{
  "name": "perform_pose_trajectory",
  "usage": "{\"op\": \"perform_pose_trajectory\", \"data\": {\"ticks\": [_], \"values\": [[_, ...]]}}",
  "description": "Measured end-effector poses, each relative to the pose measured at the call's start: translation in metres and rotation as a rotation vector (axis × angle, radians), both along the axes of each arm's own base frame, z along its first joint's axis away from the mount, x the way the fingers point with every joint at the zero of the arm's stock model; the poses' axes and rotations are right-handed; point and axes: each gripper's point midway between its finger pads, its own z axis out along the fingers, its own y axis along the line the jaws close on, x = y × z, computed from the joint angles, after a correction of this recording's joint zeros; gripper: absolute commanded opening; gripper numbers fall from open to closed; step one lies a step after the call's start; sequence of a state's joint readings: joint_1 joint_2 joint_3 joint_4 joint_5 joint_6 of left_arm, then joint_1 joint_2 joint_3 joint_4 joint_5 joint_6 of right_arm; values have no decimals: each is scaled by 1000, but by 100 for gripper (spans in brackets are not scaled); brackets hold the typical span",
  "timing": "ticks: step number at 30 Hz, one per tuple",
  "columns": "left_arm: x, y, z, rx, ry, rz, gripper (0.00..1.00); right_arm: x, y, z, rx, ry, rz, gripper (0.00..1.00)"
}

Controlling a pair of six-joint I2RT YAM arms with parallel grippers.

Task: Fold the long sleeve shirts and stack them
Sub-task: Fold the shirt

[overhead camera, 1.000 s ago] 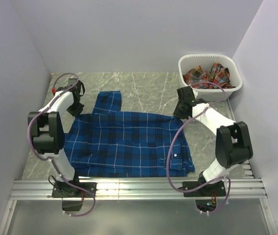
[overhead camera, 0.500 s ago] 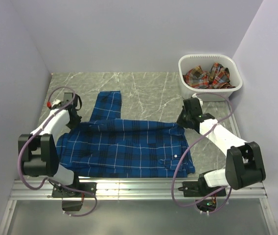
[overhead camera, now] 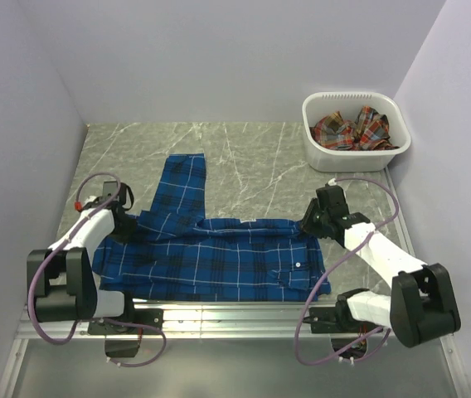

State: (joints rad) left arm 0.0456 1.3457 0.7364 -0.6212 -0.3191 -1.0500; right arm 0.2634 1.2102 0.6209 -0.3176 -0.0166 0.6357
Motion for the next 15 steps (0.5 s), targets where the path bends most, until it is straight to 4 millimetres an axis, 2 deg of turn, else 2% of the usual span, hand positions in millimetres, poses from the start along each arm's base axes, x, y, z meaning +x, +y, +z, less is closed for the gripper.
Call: {"op": "perform_pose_trajectory", "data": {"ticks": [3, 4, 5, 9, 11, 13, 15], "values": [[-7, 3, -2, -21, -6, 19, 56, -6, 1, 4, 8, -14, 24, 46], [-8, 4, 0, -27, -14, 27, 62, -7, 1, 5, 11, -19, 33, 46], [-8, 7, 3, -31, -26, 32, 74, -8, 2, 8, 14, -27, 44, 47], [-5, 11, 17, -42, -84, 34, 95, -12, 4, 20, 22, -61, 81, 47], [-3, 10, 24, -40, -109, 16, 99, -14, 2, 23, 13, -71, 83, 50], [1, 10, 34, -35, -132, -9, 99, -15, -1, 25, -1, -75, 79, 53], [5, 10, 44, -26, -151, -36, 99, -16, -5, 26, -15, -78, 64, 59]]}}
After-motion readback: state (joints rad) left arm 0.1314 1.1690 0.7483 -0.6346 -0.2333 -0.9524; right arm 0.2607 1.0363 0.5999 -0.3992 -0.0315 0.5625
